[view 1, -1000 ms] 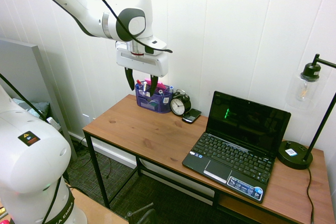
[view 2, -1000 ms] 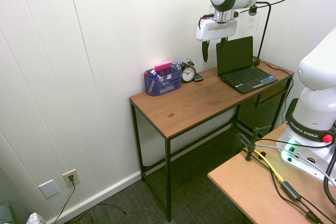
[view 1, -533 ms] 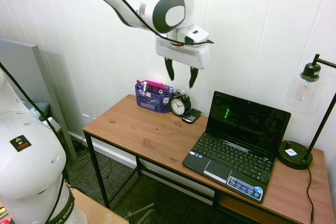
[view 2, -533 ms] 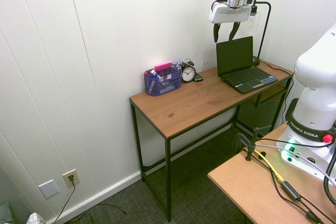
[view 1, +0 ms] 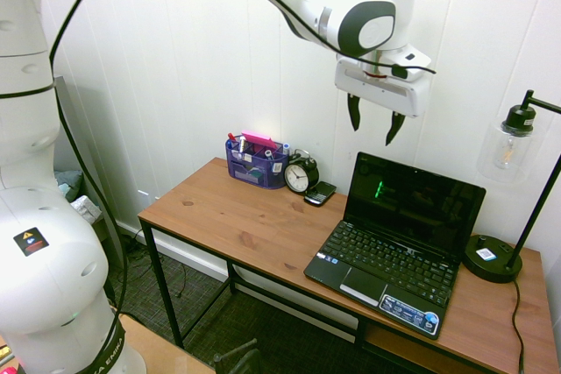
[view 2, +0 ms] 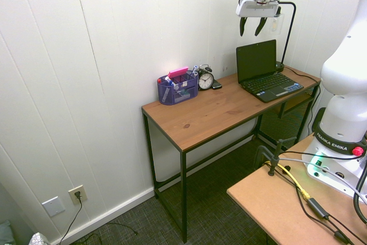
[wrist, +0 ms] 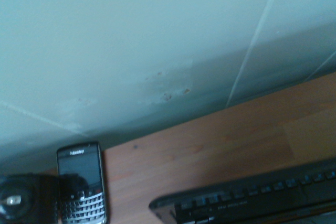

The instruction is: Close the laptop lid

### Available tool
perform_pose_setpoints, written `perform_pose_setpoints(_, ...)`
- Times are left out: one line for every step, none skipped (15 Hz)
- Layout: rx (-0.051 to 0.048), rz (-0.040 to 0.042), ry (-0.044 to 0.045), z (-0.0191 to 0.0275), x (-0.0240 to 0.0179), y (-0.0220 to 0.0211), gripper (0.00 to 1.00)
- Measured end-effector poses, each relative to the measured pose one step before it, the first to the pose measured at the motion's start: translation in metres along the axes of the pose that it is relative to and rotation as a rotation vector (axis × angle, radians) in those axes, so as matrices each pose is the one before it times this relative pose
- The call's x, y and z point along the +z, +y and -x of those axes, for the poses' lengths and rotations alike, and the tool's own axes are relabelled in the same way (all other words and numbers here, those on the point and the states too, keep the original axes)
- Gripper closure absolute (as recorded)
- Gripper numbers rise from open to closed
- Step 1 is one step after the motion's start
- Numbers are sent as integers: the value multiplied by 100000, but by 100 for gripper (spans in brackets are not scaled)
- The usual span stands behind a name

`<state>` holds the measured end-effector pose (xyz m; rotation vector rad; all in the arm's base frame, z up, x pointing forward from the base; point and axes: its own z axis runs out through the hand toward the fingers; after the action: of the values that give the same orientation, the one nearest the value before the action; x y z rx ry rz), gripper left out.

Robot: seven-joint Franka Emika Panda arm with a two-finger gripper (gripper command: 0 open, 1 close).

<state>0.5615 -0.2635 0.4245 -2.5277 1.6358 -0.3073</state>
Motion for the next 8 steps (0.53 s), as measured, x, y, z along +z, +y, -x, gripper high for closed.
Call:
perform_pose_setpoints(746,-189,-994,-1207,451,-402,100)
perform_pose_setpoints(806,50,-338,-1093,351,-520,100)
perform_pose_setpoints(691,-39,-77,-923,343,-542,100)
perform_pose_setpoints(425,294,-616,-765,230,-537,100)
perform_pose_setpoints(430,315,-1139,-683,156,-542,100)
perform_pose_setpoints(493,238,-715,-647,184,-345,100)
perform_pose_setpoints(850,-16,-691,-686,250,-184,100)
perform_pose_setpoints(605,339,-658,-614,340,-127,100)
